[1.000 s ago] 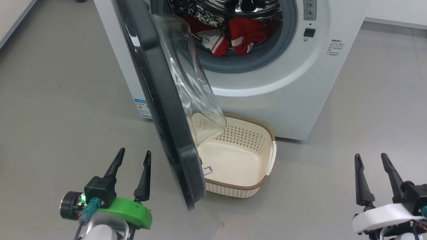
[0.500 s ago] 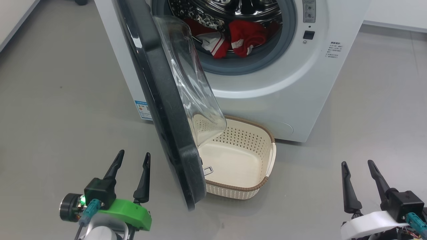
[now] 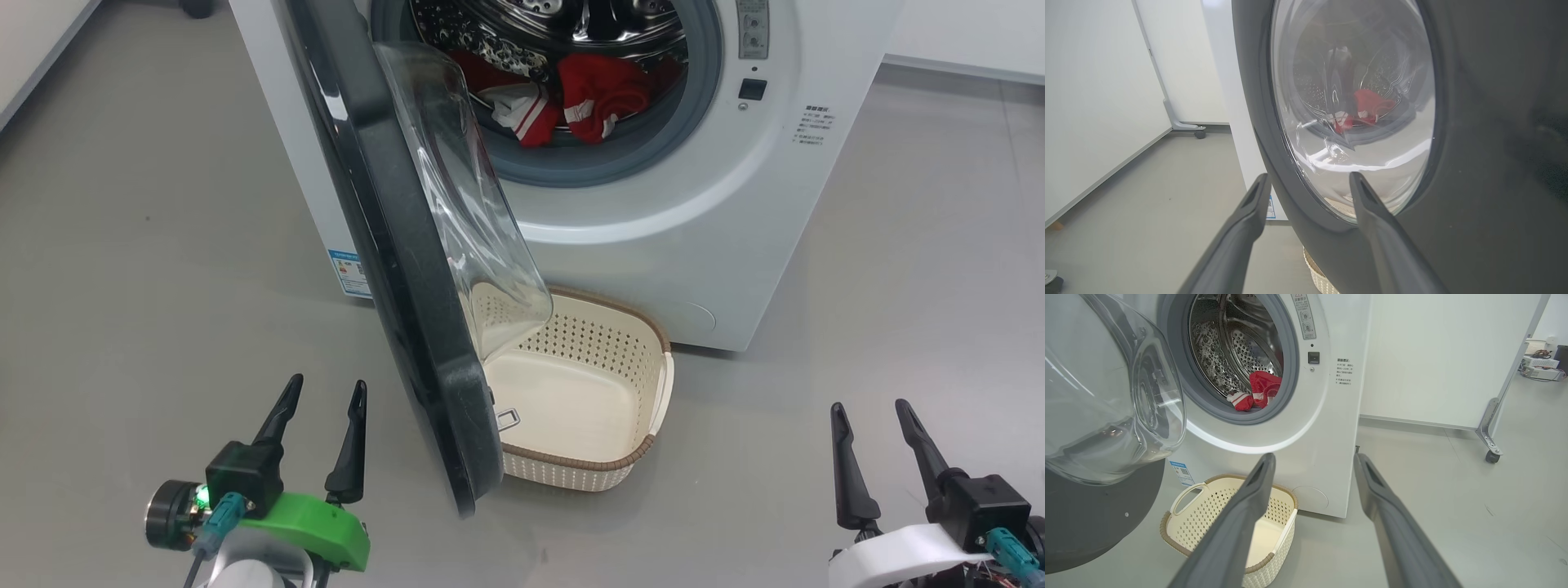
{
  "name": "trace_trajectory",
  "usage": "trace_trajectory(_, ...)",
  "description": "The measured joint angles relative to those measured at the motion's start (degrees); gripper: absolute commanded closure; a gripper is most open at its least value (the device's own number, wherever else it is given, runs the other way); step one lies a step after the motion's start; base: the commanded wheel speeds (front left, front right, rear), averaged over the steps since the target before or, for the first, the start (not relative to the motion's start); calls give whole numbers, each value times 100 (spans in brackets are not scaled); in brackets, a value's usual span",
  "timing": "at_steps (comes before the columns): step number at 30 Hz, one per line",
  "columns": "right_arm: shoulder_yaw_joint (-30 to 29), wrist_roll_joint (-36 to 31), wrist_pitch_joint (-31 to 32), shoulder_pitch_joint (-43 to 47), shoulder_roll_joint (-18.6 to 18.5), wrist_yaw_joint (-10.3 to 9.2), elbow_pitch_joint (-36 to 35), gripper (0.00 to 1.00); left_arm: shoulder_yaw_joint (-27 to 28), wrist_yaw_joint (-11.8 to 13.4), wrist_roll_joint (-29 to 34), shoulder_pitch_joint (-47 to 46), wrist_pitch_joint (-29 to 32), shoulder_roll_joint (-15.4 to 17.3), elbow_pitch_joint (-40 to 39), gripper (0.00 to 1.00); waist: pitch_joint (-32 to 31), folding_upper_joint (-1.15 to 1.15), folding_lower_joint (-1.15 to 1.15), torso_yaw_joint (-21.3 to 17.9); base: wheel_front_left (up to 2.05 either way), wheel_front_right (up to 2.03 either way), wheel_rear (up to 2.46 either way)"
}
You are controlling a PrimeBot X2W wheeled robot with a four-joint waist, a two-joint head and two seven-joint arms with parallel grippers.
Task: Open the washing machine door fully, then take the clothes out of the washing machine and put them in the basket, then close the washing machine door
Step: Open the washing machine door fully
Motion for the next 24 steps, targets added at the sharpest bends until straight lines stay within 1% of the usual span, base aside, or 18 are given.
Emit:
trace_trajectory(2,-12,-1,0,30,23,-38,-11,0,2,1,0,1,0,0,4,0,-4,0,0,-1,0,0,0)
trace_trajectory(8,-41,-45,0,74,57,-38,-19,0,16,8,0,1,0,0,31,0,-24,0,0,-6,0,0,0)
trace_trajectory(9,-44,-48,0,75,62,-38,-19,0,16,8,0,1,0,0,34,34,-29,0,0,-7,0,0,0)
trace_trajectory(10,-47,-51,0,75,68,-38,-19,0,16,9,0,1,0,0,35,85,-33,0,0,-9,0,0,0)
trace_trajectory(11,-49,-51,0,76,78,-38,-19,0,14,9,1,1,0,0,38,100,-38,0,0,-10,0,0,0)
trace_trajectory(15,-54,-55,0,79,111,-37,-19,0,5,9,1,3,0,1,125,100,-56,0,0,-18,0,0,0)
trace_trajectory(24,-97,-68,0,107,183,-33,-19,0,69,41,54,3,0,0,59,100,-93,0,0,-31,0,0,0)
